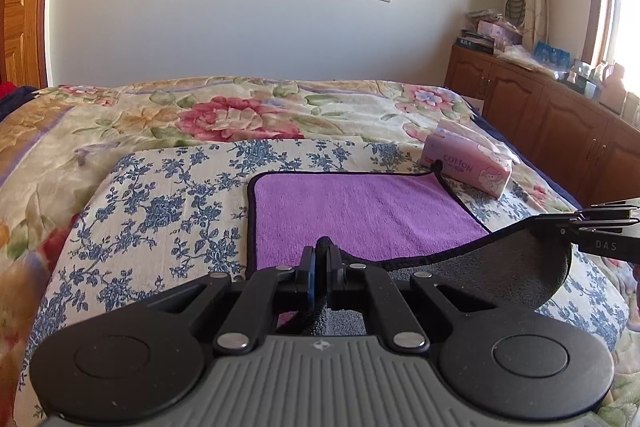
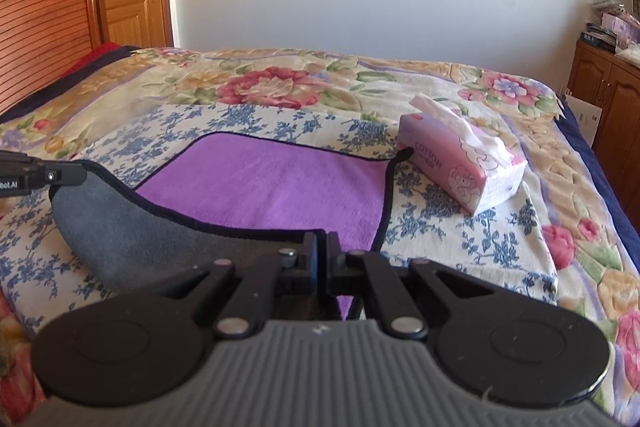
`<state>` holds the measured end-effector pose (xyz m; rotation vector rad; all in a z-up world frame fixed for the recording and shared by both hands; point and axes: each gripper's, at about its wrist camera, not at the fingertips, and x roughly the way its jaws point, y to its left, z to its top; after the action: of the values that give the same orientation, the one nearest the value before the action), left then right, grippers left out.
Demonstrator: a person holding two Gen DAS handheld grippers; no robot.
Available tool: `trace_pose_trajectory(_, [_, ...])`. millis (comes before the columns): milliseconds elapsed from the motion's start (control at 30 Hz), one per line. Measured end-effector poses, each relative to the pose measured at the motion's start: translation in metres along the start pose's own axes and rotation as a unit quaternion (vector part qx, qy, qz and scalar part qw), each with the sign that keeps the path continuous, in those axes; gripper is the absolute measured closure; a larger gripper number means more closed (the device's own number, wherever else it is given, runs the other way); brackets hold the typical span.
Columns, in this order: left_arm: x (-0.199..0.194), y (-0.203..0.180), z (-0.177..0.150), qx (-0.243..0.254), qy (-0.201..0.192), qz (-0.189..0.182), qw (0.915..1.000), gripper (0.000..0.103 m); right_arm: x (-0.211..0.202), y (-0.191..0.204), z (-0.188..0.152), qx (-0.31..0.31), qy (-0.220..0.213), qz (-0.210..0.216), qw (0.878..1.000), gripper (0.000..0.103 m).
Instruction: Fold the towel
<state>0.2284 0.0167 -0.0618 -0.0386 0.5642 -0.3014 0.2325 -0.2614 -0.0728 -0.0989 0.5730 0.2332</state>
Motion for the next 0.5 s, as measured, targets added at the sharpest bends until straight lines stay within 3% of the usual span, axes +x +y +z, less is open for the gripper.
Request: trace_pose_trajectory(500, [0.02,0.002,0.005,0.012,0.004,0.011,0.9999,0.097,0.021,-0.007,0.005,-0.011,0.0,-0.002,1.0,0.098])
